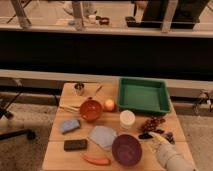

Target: Wipe table surface with brush

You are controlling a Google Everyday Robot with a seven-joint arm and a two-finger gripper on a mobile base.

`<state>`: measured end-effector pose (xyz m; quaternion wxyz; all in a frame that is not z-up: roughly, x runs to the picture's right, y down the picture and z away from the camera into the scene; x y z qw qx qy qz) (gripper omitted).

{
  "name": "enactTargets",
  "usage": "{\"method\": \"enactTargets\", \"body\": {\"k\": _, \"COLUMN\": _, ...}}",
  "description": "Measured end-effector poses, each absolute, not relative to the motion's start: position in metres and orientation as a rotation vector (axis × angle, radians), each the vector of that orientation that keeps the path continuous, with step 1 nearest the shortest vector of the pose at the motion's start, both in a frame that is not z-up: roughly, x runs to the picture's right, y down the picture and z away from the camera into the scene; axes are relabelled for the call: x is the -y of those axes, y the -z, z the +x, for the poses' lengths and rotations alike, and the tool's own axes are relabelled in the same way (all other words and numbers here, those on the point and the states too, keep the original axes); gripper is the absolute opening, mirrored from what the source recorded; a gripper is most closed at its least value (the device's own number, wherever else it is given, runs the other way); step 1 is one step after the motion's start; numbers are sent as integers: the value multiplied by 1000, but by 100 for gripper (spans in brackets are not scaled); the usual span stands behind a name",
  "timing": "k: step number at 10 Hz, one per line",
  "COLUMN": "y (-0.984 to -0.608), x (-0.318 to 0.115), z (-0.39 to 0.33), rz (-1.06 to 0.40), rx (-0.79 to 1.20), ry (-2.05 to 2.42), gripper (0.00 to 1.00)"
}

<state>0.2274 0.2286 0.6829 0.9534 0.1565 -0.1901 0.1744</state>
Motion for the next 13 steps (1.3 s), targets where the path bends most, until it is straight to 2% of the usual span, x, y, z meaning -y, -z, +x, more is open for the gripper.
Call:
{"method": "enactTargets", "body": {"k": 7, "y": -635, "x": -209, "z": 216, "rz": 383, "rx": 492, "ry": -363, "gripper": 0}}
{"method": "enactTargets", "body": {"k": 9, "y": -637, "x": -210, "z": 213, "rz": 382, "rx": 490, "ry": -356, "gripper": 0}}
{"method": "enactTargets", "body": {"k": 13, "y": -671, "x": -229, "z": 208, "rz": 330, "rx": 457, "ry": -337, "gripper": 0}}
